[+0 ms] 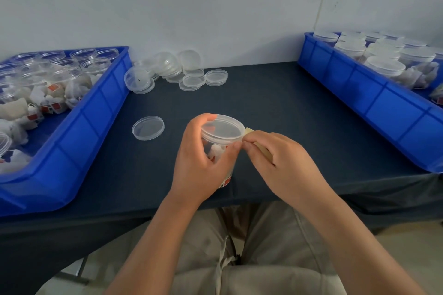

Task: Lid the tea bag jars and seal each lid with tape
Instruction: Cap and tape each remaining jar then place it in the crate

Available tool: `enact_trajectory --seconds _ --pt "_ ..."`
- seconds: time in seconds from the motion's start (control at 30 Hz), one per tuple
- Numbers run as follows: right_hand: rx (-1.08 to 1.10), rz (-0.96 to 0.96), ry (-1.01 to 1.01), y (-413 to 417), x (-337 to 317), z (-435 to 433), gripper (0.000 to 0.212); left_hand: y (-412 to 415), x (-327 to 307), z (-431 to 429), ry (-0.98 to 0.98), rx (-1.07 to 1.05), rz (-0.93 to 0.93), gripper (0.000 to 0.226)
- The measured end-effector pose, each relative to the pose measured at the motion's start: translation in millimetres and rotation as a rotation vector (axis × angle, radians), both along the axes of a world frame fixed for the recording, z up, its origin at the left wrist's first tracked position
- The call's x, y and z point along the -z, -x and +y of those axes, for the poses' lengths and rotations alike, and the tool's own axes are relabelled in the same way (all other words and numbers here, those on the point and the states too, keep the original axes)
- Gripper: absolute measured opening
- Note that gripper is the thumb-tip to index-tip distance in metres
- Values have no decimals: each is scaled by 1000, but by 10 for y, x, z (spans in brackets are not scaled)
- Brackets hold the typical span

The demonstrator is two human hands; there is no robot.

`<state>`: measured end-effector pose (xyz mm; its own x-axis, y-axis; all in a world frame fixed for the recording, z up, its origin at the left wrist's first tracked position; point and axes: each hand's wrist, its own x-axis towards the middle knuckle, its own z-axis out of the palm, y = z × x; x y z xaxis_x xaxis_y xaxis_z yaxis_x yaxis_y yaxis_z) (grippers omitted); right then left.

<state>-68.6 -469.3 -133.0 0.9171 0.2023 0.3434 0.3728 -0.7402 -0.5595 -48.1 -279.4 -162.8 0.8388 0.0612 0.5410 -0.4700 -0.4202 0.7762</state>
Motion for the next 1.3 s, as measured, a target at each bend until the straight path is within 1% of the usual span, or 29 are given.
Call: enact_trajectory --seconds 0.07,0.13,0.2,0.3,0.37,0.47,0.53,0.63,0.67,0.77,0.87,0.93,1.07,1.17,1.23,1.3 --pt "-18 15 -4 -4 -19 -9 27 11 -22 16 34 38 39 60" --pt "-47 39 2 -9 -51 -46 31 38 -75 62 114 91 129 53" --pt "-109 87 50 -26 -75 -123 37 62 -132 142 196 160 217 49" --pt "-206 184 137 -63 -108 -256 44 89 -179 278 212 222 309 51" --pt "-253 245 111 -70 -142 -315 44 111 -203 346 221 232 353 52" --pt "-274 242 62 -56 -192 -362 44 138 -237 416 273 211 416 51" --pt "-275 223 36 -59 -200 -370 44 155 -253 451 354 236 482 52" --pt "-243 236 31 -90 -175 -356 43 200 -272 477 489 343 566 50" --pt "-236 243 30 -99 -166 -349 42 215 -281 475 527 380 591 52" --pt "-236 244 6 -110 -151 -333 42 219 -266 485 616 489 650 72" --pt "-252 257 -12 -96 -144 -301 45 198 -233 513 687 592 691 86" --pt "-263 256 -19 -89 -139 -272 45 193 -213 512 703 632 716 90" --pt "-271 262 -19 -82 -156 -265 47 153 -194 484 649 631 682 79" --pt "-287 256 -52 -69 -162 -277 46 115 -207 475 557 627 635 80" --pt "-273 236 -93 -61 -159 -261 44 97 -223 464 566 631 623 79" --pt "-223 222 -113 -57 -140 -236 40 72 -233 462 574 538 615 73"
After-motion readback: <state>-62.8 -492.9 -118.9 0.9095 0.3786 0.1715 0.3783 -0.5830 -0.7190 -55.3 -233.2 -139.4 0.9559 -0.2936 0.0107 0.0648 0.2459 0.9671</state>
